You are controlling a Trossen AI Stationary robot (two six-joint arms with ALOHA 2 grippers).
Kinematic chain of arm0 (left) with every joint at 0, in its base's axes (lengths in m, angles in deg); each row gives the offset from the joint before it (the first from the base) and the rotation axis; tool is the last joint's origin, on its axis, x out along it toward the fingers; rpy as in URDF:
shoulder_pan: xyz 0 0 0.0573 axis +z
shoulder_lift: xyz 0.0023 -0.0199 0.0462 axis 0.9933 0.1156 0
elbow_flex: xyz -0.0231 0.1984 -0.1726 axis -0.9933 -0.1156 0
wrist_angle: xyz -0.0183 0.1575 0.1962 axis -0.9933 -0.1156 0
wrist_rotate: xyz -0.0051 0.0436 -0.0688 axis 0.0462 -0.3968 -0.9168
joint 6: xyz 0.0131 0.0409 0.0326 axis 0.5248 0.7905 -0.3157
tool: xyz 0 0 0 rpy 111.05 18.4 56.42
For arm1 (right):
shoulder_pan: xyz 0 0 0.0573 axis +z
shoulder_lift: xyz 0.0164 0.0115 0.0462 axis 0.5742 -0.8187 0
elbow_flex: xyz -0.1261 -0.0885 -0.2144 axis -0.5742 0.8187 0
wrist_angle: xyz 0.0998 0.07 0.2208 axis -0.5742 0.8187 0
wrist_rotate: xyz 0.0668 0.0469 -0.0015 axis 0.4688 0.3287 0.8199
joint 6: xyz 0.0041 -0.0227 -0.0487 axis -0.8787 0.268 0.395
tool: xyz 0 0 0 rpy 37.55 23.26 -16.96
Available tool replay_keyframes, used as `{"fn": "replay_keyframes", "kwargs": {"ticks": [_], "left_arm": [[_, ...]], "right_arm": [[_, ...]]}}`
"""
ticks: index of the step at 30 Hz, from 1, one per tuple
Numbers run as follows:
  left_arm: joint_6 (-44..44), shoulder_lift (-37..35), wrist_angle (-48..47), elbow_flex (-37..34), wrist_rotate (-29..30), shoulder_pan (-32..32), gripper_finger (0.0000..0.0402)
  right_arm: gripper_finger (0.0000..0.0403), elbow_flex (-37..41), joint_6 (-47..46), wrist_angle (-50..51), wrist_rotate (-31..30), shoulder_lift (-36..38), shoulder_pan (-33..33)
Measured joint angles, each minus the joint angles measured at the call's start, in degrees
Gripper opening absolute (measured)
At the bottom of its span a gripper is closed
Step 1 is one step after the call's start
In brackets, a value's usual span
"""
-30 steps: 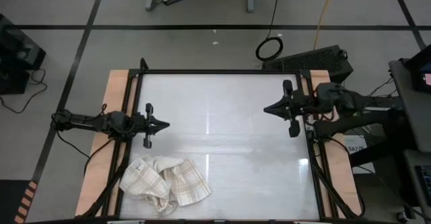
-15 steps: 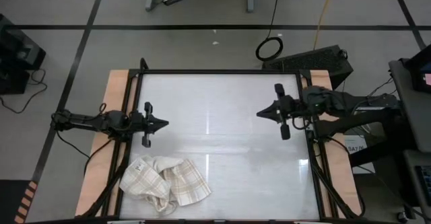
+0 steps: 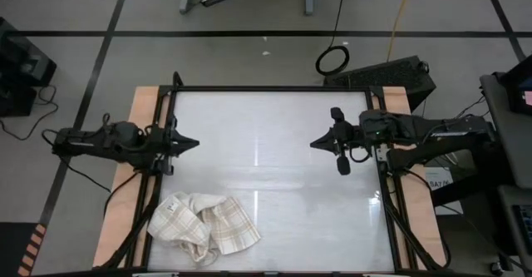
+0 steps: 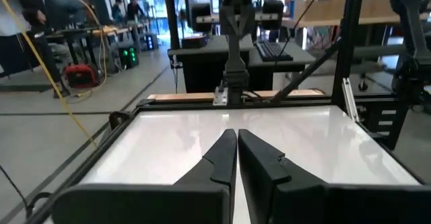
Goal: Roll towel
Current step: Roll the white-brown patterned towel
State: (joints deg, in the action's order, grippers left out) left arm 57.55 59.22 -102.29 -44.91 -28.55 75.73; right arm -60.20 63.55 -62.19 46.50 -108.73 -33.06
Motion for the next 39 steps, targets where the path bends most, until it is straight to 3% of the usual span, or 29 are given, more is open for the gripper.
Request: {"fn": "replay_keyframes", "kwargs": {"ticks": [10, 15, 18, 21, 30, 35, 39], "left_arm": [[3.20, 19.67, -11.92, 24.32, 4.01, 0.01, 0.0025], [2.83, 27.33, -18.29, 31.02, -3.22, -0.07, 0.0025], [-0.82, 30.36, -19.42, 31.64, -8.60, -0.88, 0.0025], [-6.13, 32.73, -20.59, 31.70, -10.02, -2.44, 0.0025], [-15.46, 39.98, -22.34, 28.19, -8.24, -9.81, 0.0025], [-19.83, 44.04, -22.95, 27.70, -5.87, -13.17, 0.0025], [-24.40, 46.12, -26.46, 27.67, -5.70, -14.41, 0.0025]], "right_arm": [[0.0000, 0.02, -1.60, 0.04, 0.01, -6.41, 0.00], [0.0000, 0.04, -3.27, -0.06, 0.01, -10.41, 0.02], [0.0000, 0.04, -3.48, -0.06, 0.00, -12.87, 0.19], [0.0000, 0.04, -3.54, -0.47, -0.02, -15.25, 0.63], [0.0000, 0.04, -8.84, -11.78, -0.02, -23.33, 3.92], [0.0006, -0.90, -13.40, -23.03, 1.29, -33.39, 7.27], [0.0035, -4.27, -15.37, -28.02, -2.60, -42.44, 10.11]]}}
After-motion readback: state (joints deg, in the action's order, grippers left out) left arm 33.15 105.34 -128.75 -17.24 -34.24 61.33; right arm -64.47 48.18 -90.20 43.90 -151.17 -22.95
